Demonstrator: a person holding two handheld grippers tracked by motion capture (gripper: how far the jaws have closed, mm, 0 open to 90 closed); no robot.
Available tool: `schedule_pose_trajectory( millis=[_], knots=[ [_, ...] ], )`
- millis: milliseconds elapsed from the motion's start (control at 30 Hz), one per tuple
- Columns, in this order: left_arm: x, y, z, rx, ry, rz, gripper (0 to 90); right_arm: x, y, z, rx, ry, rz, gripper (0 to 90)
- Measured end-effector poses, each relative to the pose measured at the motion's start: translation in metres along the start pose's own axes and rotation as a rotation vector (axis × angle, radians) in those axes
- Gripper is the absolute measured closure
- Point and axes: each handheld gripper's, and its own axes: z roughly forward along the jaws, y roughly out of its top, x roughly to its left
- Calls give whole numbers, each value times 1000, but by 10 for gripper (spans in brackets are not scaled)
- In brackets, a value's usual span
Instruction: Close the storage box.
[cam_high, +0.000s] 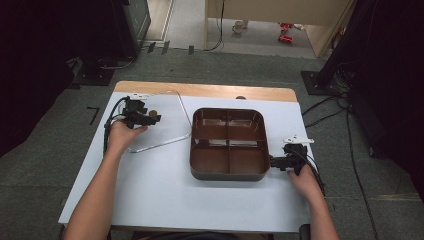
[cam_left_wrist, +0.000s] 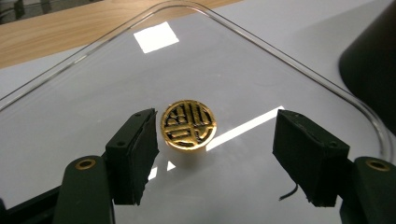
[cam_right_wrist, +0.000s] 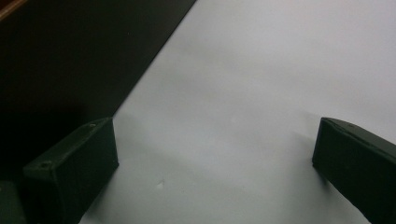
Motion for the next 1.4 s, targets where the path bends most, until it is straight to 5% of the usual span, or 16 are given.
schedule_pose_trajectory(
  millis=[167,467,667,1400],
  knots=[
    [5,0,10,-5,-9,-31,357,0,0,0,0,0,1,0],
    [9,-6,25,23,4,-37,505,0,0,0,0,0,0,0],
    [10,-8,27,-1,3,-39,582,0,0,0,0,0,0,0],
    [8,2,15,14,-18,-22,594,0,0,0,0,0,0,0]
  ],
)
